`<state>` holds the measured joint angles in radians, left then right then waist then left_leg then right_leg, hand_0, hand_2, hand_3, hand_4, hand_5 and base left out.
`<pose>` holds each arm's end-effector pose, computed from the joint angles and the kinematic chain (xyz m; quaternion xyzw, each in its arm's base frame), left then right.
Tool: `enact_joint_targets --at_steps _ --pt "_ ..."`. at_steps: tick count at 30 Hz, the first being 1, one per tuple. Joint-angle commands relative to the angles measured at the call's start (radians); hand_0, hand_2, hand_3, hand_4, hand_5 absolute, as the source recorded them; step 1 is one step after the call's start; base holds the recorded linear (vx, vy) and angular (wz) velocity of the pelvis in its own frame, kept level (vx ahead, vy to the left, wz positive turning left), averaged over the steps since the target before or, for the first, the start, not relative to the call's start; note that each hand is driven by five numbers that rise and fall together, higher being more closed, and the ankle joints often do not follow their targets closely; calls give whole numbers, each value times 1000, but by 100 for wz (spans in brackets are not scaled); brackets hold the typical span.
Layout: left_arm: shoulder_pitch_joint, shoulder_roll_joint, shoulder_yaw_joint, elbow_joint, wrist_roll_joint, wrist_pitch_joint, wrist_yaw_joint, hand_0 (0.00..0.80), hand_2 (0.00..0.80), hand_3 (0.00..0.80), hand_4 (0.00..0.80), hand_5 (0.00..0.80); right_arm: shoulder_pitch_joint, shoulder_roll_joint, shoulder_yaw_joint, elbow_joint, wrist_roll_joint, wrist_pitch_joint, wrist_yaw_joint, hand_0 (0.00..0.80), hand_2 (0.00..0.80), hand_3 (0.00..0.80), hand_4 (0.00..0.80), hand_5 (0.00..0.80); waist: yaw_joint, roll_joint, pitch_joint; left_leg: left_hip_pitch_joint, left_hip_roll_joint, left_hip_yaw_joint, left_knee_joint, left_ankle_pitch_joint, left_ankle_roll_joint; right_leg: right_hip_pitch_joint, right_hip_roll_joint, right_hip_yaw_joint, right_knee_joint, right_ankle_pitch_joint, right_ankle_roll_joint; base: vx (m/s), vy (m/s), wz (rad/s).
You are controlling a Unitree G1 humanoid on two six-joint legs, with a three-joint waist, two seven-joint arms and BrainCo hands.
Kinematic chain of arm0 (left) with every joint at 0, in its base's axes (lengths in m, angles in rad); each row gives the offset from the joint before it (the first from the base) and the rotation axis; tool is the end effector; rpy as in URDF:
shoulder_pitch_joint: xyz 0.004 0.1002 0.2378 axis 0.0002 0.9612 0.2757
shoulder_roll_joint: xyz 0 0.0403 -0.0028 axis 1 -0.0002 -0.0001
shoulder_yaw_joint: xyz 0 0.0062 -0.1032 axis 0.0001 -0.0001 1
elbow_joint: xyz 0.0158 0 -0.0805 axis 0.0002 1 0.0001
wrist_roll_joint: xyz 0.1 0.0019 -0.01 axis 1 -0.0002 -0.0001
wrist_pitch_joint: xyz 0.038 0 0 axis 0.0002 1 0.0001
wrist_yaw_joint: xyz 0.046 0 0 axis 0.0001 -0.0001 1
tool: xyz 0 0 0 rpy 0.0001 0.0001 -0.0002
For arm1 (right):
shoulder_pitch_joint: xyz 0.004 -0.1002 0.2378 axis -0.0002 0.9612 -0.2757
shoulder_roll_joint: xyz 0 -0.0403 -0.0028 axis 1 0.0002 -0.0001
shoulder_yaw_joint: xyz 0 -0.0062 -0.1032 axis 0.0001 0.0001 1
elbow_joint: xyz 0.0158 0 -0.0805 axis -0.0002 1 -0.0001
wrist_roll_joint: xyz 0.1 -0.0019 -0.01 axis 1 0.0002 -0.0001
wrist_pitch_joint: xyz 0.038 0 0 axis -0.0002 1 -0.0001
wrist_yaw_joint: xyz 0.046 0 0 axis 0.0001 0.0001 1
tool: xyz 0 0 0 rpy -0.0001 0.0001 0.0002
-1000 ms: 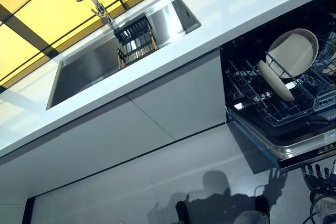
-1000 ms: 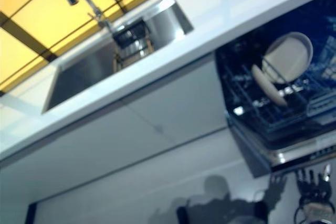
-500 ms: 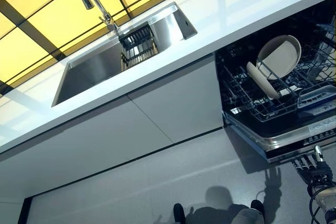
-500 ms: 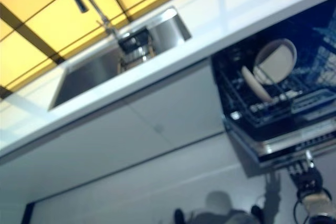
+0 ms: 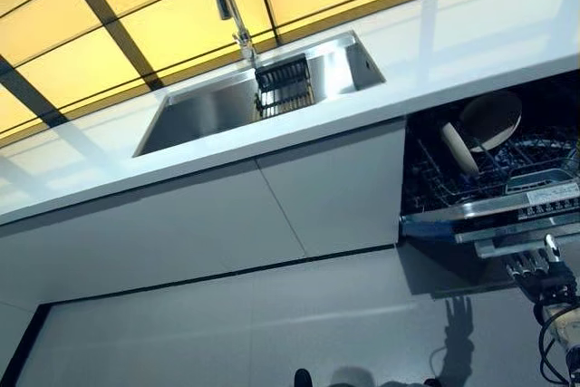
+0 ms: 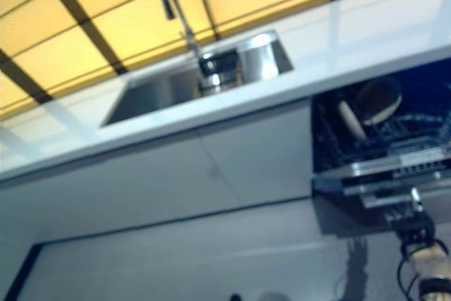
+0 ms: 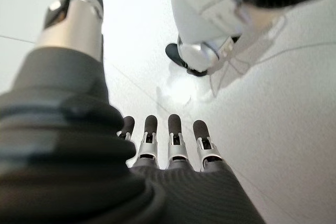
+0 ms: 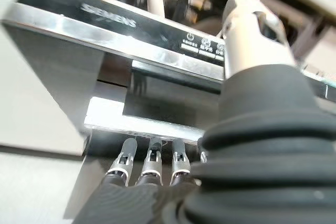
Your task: Take plates into dishwasher
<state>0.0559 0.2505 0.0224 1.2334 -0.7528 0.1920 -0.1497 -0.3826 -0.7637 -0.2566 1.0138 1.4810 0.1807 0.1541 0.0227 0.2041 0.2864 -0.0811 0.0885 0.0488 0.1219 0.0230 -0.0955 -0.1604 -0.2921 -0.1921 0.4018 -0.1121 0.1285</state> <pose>0.0439 0.2344 -0.1175 -0.2763 0.5747 0.2221 0.7376 0.2130 -0.3815 0.0619 0.4724 0.0185 -0.2608 0.8417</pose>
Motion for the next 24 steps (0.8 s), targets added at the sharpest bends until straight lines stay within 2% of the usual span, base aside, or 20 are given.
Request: enact_joint_targets --at_steps 1,5,14,17,19,24 --pt "-26 75 -18 17 40 -25 -2 0 0 0 0 0 -259 -1 6 -119 6 -44 92 0 0 0 0 0 57 -89 -66 -25 -28 12 108 -8 -1 150 112 -83 -114 -13 -110 47 -13 5" --pt "-20 76 -17 28 52 -47 -4 0 0 0 0 0 -226 26 1 -96 8 -51 97 0 0 0 0 0 64 -113 -96 -4 -30 11 52 11 4 170 122 -83 -176 25 -92 62 -3 3" --pt "-15 95 -4 69 68 -81 -19 0 0 0 0 0 -151 59 -24 -54 -27 -32 104 0 0 0 0 0 67 -161 -146 38 -22 17 -19 13 9 210 134 -74 -271 64 -62 76 3 6" --pt "-13 98 -1 81 67 -86 -31 0 0 0 0 0 -120 73 -15 -40 -101 -14 88 0 0 0 0 0 66 -173 -167 57 -18 17 -64 20 7 225 133 -66 -319 88 -44 89 30 0" --pt "-17 99 6 100 58 -98 -42 0 0 0 0 0 -68 97 13 6 -213 3 82 0 0 0 0 0 58 -190 -197 91 -13 24 -149 46 3 245 139 -52 -397 129 -20 103 40 -2" --pt "-35 97 2 114 59 -107 -54 0 0 0 0 0 20 145 51 68 -305 30 89 0 0 0 0 0 48 -206 -231 106 -10 34 -209 60 -1 263 150 -43 -480 175 0 57 37 4"
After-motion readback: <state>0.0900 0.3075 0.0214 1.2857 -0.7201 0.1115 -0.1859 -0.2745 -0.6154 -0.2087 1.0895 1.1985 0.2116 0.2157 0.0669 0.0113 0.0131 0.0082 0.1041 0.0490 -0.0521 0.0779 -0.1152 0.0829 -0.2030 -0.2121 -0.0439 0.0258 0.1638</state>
